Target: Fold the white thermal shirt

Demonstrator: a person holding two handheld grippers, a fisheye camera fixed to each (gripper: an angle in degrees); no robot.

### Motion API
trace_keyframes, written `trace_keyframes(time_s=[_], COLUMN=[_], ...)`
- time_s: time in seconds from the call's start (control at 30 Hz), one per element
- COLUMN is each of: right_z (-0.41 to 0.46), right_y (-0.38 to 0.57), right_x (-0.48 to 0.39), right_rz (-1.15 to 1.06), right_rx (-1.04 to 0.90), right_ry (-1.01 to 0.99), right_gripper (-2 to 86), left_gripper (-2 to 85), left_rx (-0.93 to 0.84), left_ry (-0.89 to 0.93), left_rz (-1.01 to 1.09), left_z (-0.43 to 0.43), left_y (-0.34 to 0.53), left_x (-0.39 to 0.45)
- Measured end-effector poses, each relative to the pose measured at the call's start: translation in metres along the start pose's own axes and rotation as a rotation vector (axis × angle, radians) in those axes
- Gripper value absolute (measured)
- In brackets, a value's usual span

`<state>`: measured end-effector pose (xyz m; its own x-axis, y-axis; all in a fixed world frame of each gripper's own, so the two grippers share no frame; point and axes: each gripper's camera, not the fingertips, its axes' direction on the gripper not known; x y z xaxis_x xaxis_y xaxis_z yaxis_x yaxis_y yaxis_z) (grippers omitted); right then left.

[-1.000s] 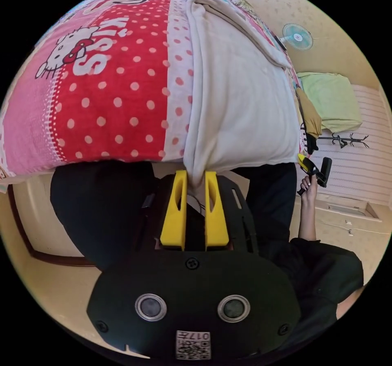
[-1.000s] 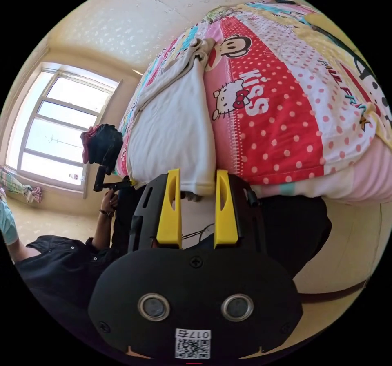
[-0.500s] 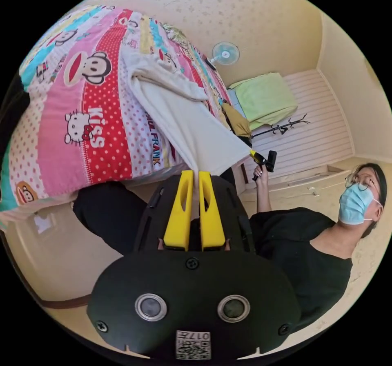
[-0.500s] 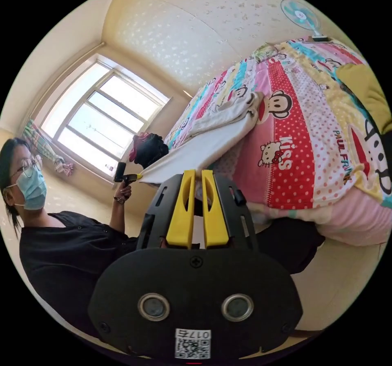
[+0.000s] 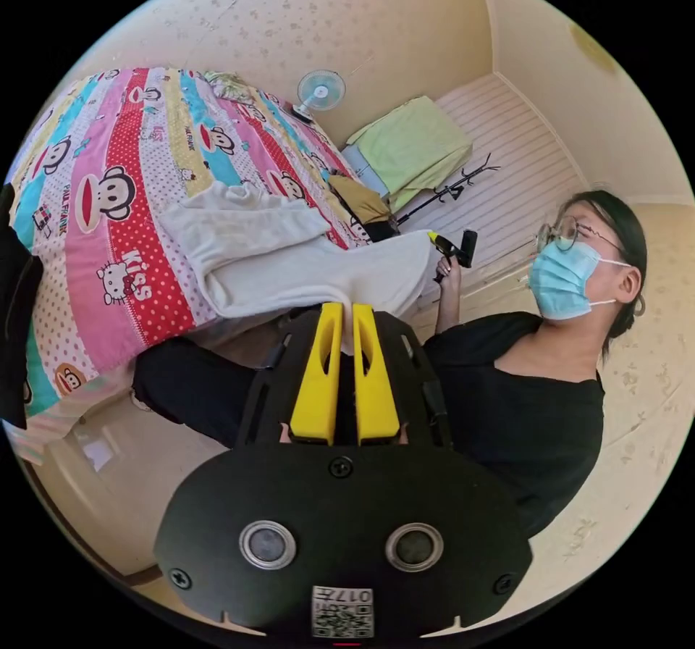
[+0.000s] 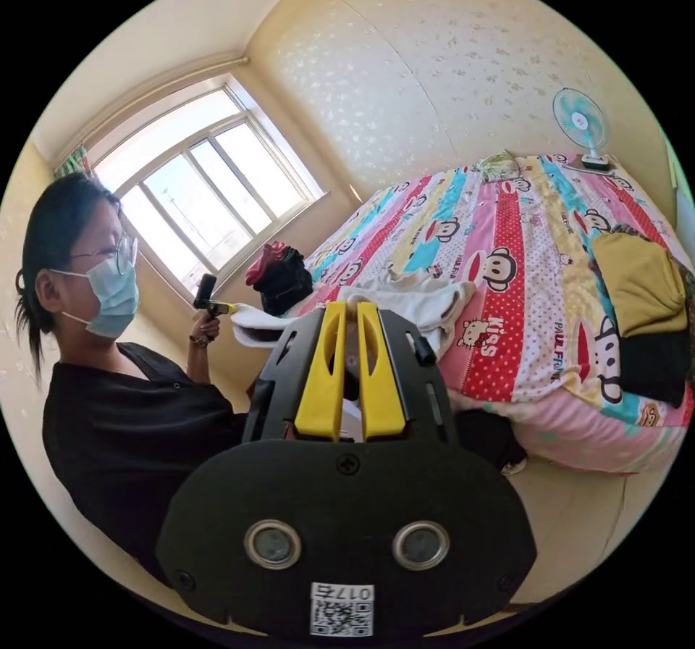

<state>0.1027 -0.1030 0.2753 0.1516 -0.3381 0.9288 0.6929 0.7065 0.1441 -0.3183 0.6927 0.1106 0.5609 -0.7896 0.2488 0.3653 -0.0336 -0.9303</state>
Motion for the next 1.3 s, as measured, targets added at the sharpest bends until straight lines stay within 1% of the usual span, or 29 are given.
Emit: trace_keyframes(time_s=[0.07, 0.13, 0.23, 0.33, 0.4, 0.47, 0.57, 0.67, 0.73, 0.8, 0.87, 0.9, 0.93, 0.97, 1.0, 1.07, 1.13, 1.2, 1.23, 1.3], right_z=[0.037, 0.070, 0.130, 0.177, 0.192, 0.214, 0.242, 0.260, 0.263, 0.258, 0.255, 0.255, 0.252, 0.244, 0.240, 0.237, 0.251, 0.262, 0.257, 0.240], right_y=[-0.050, -0.096, -0.165, -0.196, -0.193, -0.173, -0.135, -0.097, -0.077, -0.062, -0.053, -0.053, -0.056, -0.058, -0.058, -0.054, -0.042, -0.029, -0.026, -0.031], right_x=[0.033, 0.064, 0.117, 0.160, 0.168, 0.170, 0.178, 0.178, 0.176, 0.171, 0.167, 0.166, 0.163, 0.159, 0.156, 0.149, 0.153, 0.161, 0.158, 0.140], right_rz=[-0.010, 0.007, 0.031, 0.128, 0.152, 0.161, 0.223, 0.280, 0.318, 0.339, 0.342, 0.335, 0.317, 0.313, 0.316, 0.334, 0.345, 0.424, 0.445, 0.428], right_rx=[-0.013, -0.021, -0.077, -0.125, -0.131, -0.197, -0.309, -0.370, -0.357, -0.306, -0.299, -0.314, -0.325, -0.299, -0.289, -0.328, -0.375, -0.371, -0.316, -0.234], right_ry=[0.021, 0.043, 0.046, -0.017, -0.046, -0.012, 0.065, 0.066, 0.053, 0.021, 0.017, -0.008, -0.095, -0.129, -0.121, 0.039, 0.109, 0.048, 0.011, 0.023], right_gripper=[3.3, 3.5, 4.3, 6.3, 7.0, 7.5, 10.4, 12.5, 12.9, 12.2, 8.6, 7.5, 5.2, 4.7, 4.4, 3.8, 3.6, 3.6, 3.7, 4.2], left_gripper=[2.5, 2.9, 5.1, 8.8, 9.2, 9.1, 9.0, 8.1, 5.6, 4.8, 4.0, 2.8, 1.1, 0.8, 0.1, -0.3, -0.2, 0.1, 0.6, 3.4], left_rx=[0.027, 0.097, 0.180, 0.280, 0.336, 0.353, 0.292, 0.205, 0.109, 0.073, 0.062, 0.050, 0.038, 0.032, 0.033, 0.024, -0.003, 0.014, 0.059, 0.152], left_ry=[-0.026, -0.040, 0.008, 0.018, -0.017, -0.085, -0.083, -0.043, -0.059, -0.068, -0.022, 0.001, 0.012, 0.015, 0.004, -0.044, -0.047, 0.003, 0.023, 0.017], left_rz=[-0.018, -0.042, -0.129, -0.208, -0.215, -0.257, -0.308, -0.346, -0.381, -0.421, -0.429, -0.436, -0.440, -0.438, -0.435, -0.444, -0.444, -0.471, -0.463, -0.449], left_z=[0.001, -0.002, -0.004, -0.006, -0.007, -0.002, 0.025, 0.066, 0.099, 0.117, 0.126, 0.127, 0.123, 0.119, 0.109, 0.100, 0.106, 0.109, 0.104, 0.091], left_y=[-0.033, -0.083, -0.129, -0.134, -0.121, -0.104, -0.085, -0.074, -0.070, -0.066, -0.066, -0.067, -0.069, -0.070, -0.071, -0.071, -0.071, -0.065, -0.060, -0.049], left_x=[-0.022, -0.057, -0.113, -0.146, -0.152, -0.156, -0.167, -0.169, -0.168, -0.169, -0.167, -0.165, -0.162, -0.160, -0.154, -0.148, -0.147, -0.145, -0.138, -0.125])
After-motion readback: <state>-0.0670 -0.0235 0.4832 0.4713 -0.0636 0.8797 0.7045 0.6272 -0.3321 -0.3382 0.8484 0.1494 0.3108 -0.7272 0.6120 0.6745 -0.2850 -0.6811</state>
